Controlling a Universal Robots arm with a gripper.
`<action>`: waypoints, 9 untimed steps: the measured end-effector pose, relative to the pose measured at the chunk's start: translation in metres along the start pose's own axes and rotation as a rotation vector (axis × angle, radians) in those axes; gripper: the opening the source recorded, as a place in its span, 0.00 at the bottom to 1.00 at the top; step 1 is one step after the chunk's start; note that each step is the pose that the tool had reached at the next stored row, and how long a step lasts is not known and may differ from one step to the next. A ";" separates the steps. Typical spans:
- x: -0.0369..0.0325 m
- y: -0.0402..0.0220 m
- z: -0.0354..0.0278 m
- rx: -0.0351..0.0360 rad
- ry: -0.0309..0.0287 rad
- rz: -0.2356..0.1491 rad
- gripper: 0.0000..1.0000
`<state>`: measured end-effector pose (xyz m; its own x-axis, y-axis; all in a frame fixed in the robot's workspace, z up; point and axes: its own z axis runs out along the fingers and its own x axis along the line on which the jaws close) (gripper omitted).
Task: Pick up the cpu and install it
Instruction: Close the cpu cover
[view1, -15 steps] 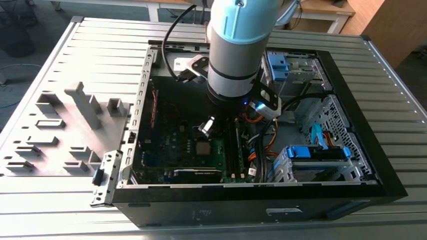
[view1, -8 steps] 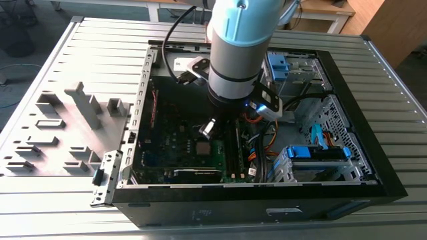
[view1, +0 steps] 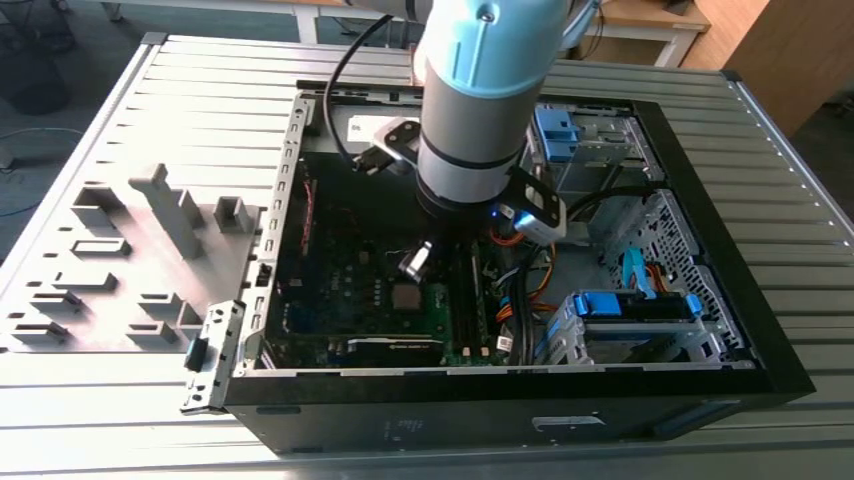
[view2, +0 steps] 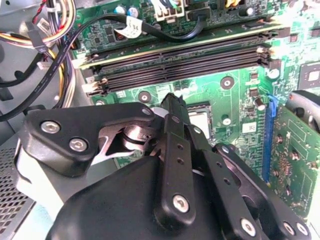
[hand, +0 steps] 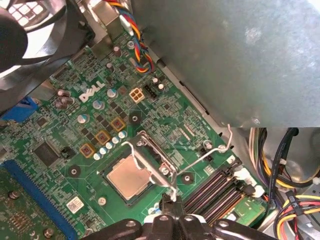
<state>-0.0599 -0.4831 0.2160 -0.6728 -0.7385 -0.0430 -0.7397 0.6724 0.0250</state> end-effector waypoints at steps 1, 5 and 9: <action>0.0003 -0.0003 0.0000 -0.0001 0.0001 -0.002 0.11; 0.0011 -0.0011 -0.0005 -0.0004 0.0005 -0.010 0.11; 0.0013 -0.0013 -0.0055 -0.0007 0.0005 -0.017 0.11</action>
<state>-0.0599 -0.4852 0.2214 -0.6605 -0.7496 -0.0429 -0.7508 0.6601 0.0250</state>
